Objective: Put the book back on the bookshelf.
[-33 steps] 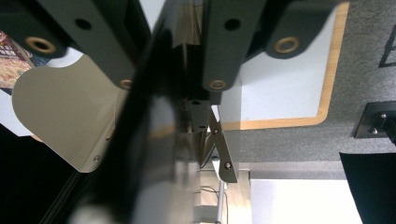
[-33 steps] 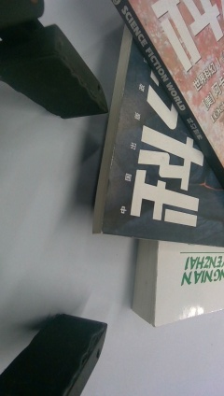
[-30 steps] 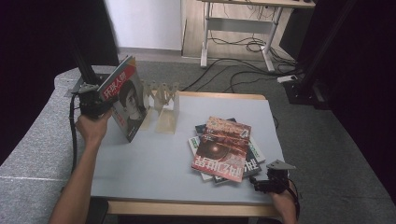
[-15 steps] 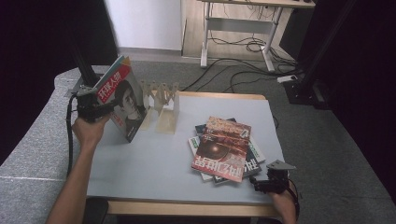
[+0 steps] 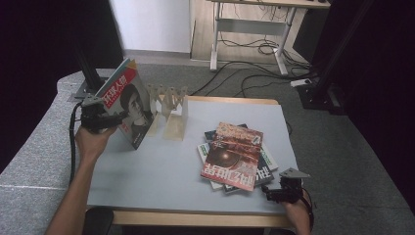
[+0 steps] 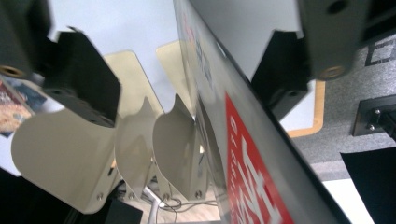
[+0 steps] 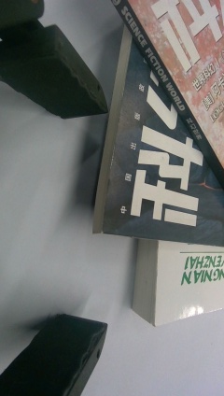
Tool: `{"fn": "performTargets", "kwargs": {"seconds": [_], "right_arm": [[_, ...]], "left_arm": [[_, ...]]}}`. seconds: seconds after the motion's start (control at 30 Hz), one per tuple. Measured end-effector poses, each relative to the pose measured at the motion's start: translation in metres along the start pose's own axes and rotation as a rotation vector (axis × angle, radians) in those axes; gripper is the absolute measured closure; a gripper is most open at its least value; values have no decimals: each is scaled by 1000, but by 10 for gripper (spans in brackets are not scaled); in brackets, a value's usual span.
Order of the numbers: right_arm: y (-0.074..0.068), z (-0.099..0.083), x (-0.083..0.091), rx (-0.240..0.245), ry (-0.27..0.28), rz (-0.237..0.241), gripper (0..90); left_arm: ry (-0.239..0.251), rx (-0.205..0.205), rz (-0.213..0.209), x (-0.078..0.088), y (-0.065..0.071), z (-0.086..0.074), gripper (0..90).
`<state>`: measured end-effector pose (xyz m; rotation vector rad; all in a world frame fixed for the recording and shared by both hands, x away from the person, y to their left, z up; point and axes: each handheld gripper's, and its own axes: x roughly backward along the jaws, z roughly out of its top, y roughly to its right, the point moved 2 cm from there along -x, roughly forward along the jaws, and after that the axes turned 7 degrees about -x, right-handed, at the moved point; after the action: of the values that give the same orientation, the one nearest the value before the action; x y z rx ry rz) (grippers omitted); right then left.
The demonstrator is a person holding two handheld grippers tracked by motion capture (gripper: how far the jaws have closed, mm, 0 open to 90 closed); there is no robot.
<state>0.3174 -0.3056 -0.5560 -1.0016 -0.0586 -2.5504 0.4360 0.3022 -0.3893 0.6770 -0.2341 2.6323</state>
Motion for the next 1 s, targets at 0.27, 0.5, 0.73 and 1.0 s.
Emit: {"fn": "performTargets", "kwargs": {"seconds": [0.27, 0.5, 0.73, 1.0], "right_arm": [[0, 0, 0, 0, 0, -1, 0], [0, 0, 0, -2, 1, 0, 0], [0, 0, 0, -2, 1, -1, 0], [0, 0, 0, -2, 2, 0, 0]], "left_arm": [[-29, -7, -44, 8, 10, -8, 100], [-41, -21, -99, 19, 28, -21, 0], [-58, -88, -158, 23, 53, -36, 0], [-74, -186, -181, 20, 84, -50, 0]]}}
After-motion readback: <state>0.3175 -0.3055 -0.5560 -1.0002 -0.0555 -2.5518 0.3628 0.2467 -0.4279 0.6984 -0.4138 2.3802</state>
